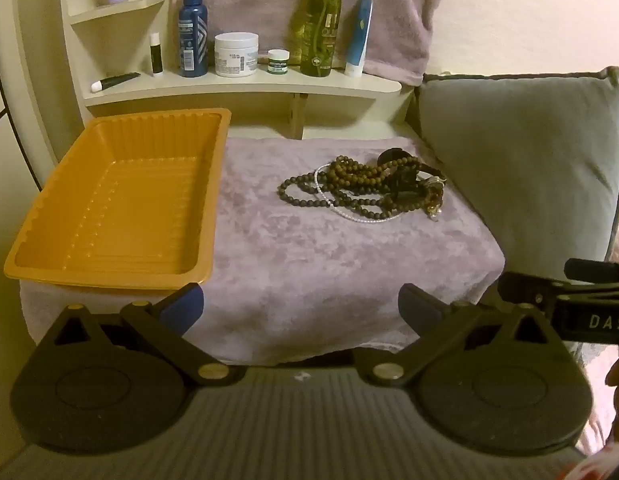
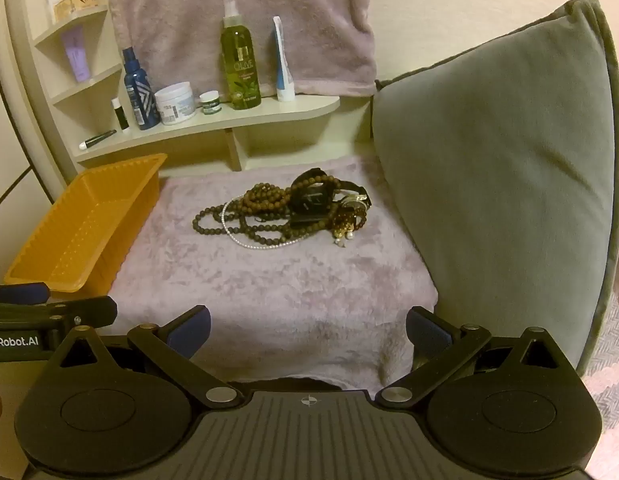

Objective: Organize jewelry

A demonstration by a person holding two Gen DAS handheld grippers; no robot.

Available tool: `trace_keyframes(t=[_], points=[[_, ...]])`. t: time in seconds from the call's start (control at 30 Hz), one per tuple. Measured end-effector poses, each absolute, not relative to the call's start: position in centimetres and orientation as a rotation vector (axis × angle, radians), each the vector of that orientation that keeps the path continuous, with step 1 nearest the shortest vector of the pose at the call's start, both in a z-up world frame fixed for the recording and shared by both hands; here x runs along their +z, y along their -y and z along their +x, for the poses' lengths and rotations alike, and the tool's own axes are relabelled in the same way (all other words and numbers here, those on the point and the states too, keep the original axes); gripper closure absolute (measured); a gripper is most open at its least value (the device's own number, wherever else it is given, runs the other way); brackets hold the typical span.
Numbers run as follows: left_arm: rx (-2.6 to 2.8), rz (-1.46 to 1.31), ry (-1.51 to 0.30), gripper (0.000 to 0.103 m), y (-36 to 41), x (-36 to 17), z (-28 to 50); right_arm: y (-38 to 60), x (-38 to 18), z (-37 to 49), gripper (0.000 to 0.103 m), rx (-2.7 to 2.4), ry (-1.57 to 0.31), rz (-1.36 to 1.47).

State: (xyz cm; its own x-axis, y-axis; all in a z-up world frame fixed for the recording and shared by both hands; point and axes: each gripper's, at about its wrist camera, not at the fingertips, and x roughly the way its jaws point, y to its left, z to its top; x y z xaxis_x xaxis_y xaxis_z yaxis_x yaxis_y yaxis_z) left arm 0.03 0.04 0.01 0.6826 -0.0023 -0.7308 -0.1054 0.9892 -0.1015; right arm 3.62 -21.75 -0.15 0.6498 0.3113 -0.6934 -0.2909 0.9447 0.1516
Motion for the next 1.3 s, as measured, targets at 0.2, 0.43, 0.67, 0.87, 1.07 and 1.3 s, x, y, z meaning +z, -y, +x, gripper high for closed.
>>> trace_keyframes(t=[0.2, 0.43, 0.67, 0.87, 1.07, 1.3], points=[[0.053, -0.138, -0.811, 0.001, 0.17, 0.29, -0.12, 21.82, -0.21, 3.65, 0.000, 0.344, -0.799, 0.035], [0.050, -0.147, -0.813, 0.001, 0.05, 0.19, 0.02, 21.83, -0.23, 3.61, 0.000, 0.344, -0.798, 0.032], [0.050, -0.151, -0.813, 0.001, 0.06, 0.12, -0.05, 21.82, -0.35, 3.65, 0.000, 0.343, -0.799, 0.032], [0.049, -0.154, -0.813, 0.001, -0.02, 0.10, -0.06, 21.84, -0.41, 3.66, 0.000, 0.342, -0.799, 0.032], [0.049, -0.154, -0.813, 0.001, -0.06, 0.09, -0.06, 21.87, -0.41, 3.66, 0.000, 0.343, -0.799, 0.032], [0.048, -0.156, -0.813, 0.001, -0.07, 0.09, -0.08, 21.91, -0.41, 3.68, 0.000, 0.343, -0.799, 0.032]])
